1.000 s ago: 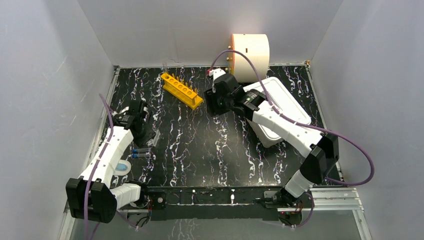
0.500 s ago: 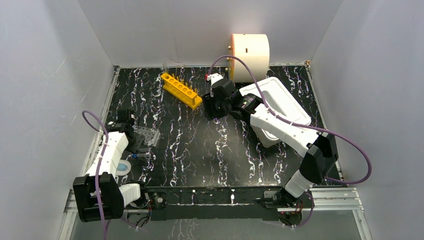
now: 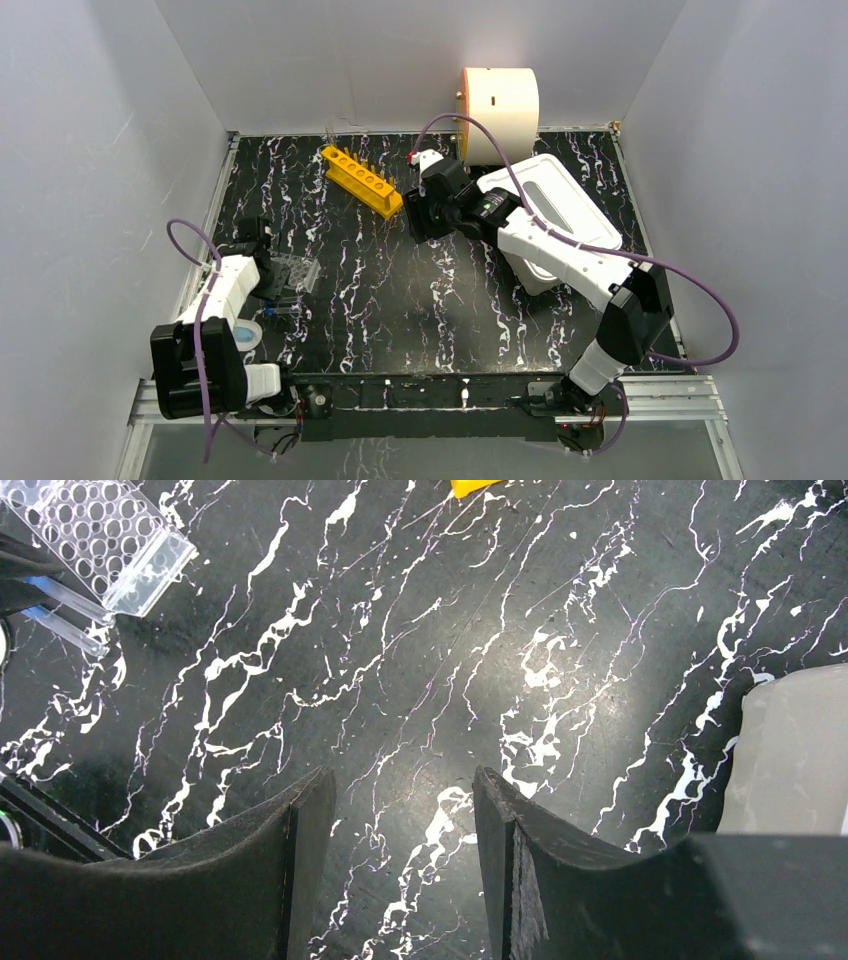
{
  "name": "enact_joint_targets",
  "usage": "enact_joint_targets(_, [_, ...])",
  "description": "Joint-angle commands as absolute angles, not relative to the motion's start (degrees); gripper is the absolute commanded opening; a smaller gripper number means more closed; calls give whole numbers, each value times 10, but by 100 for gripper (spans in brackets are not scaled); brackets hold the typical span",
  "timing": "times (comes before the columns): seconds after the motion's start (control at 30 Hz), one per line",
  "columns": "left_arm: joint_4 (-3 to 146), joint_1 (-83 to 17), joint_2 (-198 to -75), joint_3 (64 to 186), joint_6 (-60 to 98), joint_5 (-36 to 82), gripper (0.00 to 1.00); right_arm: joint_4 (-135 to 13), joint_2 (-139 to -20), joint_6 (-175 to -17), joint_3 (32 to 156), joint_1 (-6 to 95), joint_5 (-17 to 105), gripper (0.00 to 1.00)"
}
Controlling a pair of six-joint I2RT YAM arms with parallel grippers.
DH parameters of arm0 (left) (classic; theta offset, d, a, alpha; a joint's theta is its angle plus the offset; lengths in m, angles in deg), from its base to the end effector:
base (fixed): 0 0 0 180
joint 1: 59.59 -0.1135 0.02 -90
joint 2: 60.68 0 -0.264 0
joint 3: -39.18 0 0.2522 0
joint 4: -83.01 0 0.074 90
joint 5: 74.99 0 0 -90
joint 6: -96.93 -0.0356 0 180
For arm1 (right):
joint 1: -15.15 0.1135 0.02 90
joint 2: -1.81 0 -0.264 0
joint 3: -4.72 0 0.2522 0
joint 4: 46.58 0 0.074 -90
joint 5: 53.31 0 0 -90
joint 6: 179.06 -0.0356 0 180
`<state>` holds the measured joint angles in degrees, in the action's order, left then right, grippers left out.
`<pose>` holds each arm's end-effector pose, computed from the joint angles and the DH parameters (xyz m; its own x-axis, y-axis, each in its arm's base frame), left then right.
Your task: Organize the chemistry lab equipment
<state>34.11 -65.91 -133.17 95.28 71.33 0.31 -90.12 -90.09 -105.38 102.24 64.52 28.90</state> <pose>0.2255 0.0341 0.1956 -0.1990 -0.8997 -0.3885 -0.9058 0.3202 -0.2774 0.2420 0.2746 0.3349 -0.5758 -0.2435 -0.7805 -0.5424 0.8281 0.1417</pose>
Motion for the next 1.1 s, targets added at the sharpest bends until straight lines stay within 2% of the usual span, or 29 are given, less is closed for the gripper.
enact_joint_targets(0.0, [345, -664, -1342, 947, 726, -19, 37, -879, -906, -1046, 1032, 645, 280, 61])
enact_joint_targets(0.73, [391, -666, -1395, 931, 712, 10, 40, -888, -917, -1042, 1033, 645, 265, 61])
enact_joint_targets(0.97, [399, -666, -1402, 926, 710, 14, 30, -890, -914, -1042, 1031, 645, 258, 61])
enact_joint_targets(1.07, [401, -666, -1396, 922, 705, 17, 15, -890, -912, -1042, 1031, 645, 257, 61])
